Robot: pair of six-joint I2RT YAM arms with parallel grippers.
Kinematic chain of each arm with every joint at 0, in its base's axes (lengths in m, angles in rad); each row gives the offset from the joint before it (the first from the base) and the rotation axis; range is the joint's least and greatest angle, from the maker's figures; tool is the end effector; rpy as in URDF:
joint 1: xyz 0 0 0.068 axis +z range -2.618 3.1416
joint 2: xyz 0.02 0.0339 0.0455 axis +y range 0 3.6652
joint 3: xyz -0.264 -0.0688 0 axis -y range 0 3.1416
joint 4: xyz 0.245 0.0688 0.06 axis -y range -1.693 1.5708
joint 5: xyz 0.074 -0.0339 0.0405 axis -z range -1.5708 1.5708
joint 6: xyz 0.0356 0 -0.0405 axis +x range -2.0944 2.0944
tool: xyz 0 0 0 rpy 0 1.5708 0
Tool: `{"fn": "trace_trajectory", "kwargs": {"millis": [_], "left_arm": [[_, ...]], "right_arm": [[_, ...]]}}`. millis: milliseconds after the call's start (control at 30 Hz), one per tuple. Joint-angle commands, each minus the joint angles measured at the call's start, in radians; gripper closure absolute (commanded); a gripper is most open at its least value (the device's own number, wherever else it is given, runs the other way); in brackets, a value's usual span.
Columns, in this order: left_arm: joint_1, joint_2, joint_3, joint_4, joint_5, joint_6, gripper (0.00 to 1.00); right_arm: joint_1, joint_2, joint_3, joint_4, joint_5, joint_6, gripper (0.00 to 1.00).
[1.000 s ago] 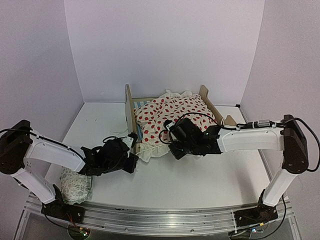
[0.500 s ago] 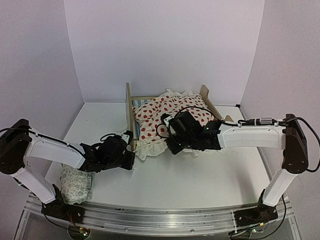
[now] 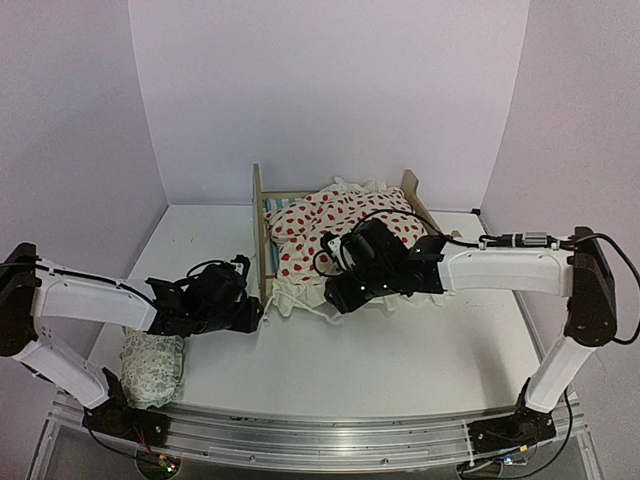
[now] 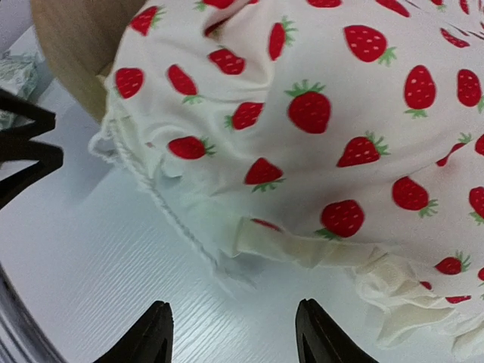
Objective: Set up the pet bed
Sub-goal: Tie the left ropes of the mattress closest to the robot on the bed frame base, then rotate the bed frame at the center of the board.
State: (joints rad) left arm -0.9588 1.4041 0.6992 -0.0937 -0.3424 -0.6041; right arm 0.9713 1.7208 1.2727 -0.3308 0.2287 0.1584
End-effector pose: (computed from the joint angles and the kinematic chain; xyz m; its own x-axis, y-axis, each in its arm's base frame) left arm 0.1688 -0.2196 0.1838 -0.7002 0.0663 -0.7108 0.2900 0.9362 -0.1984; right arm 0.2231 0.3122 0.2461 -0.5039 -0.4650 -0.7279 -0.6416 0.7657 -0.0450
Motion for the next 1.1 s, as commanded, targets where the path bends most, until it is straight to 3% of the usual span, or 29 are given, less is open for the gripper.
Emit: {"fn": "trace_trajectory", "kwargs": {"millis": [0,100,200,333,467,733,1067], "left_arm": [[0.005,-0.085,0.07,-0.129,-0.032,-0.018,0.48],[0.005,-0.11,0.131,-0.213,-0.029,-0.014,0.43],[0.005,-0.117,0.201,-0.242,-0.024,0.04,0.37],[0.005,-0.055,0.338,-0.269,-0.048,0.17,0.26],[0.021,0.036,0.472,-0.271,-0.045,0.253,0.22],[0.091,0.168,0.579,-0.296,-0.011,0.239,0.22],[0.159,0.201,0.566,-0.255,0.021,0.254,0.24]], "right_arm": [[-0.002,-0.13,0.04,-0.088,-0.207,0.049,0.42],[-0.002,-0.195,0.044,-0.132,-0.2,0.065,0.35],[-0.024,-0.226,0.087,-0.189,-0.078,0.076,0.31],[-0.12,-0.191,0.172,-0.272,0.055,0.085,0.27],[-0.254,-0.135,0.231,-0.346,0.134,0.091,0.25],[-0.514,-0.023,0.255,-0.426,0.183,0.092,0.2],[-0.681,0.06,0.263,-0.426,0.183,0.075,0.25]]}}
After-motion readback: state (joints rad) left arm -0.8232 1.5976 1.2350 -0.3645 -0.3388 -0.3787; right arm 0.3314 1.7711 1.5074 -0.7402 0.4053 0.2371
